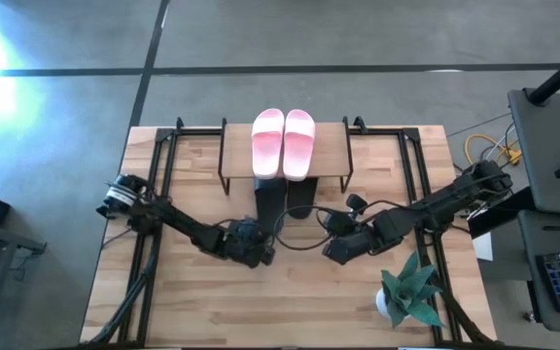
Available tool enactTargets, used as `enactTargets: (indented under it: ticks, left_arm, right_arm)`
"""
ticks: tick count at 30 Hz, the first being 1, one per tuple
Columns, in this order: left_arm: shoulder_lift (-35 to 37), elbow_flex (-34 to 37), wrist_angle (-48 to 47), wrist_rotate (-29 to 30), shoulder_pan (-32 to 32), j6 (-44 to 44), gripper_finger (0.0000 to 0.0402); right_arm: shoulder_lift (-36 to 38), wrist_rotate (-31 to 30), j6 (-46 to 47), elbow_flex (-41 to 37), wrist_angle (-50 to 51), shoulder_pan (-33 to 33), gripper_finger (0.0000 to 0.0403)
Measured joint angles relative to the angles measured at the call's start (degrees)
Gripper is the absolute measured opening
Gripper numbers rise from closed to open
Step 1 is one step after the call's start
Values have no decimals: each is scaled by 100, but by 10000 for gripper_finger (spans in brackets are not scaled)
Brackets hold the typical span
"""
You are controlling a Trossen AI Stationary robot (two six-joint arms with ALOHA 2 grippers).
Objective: Pick and place slides into the shelf
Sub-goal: Adjust the slides under the shelf
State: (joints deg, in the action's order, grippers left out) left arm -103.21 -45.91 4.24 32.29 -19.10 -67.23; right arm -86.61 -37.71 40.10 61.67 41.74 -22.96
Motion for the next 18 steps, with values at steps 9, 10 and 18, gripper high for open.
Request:
enactTargets:
  ticks: [9,10,18]
  left_arm:
    - [16,-8,-165,121,452,268,0]
    - [16,-13,-168,121,501,420,0]
    - [12,-57,-183,164,961,974,0]
  right_arm:
    - [-4,-138,42,0,-16,26,9]
    - [-4,-138,42,0,-19,38,9]
    - [-7,-142,126,0,-27,39,9]
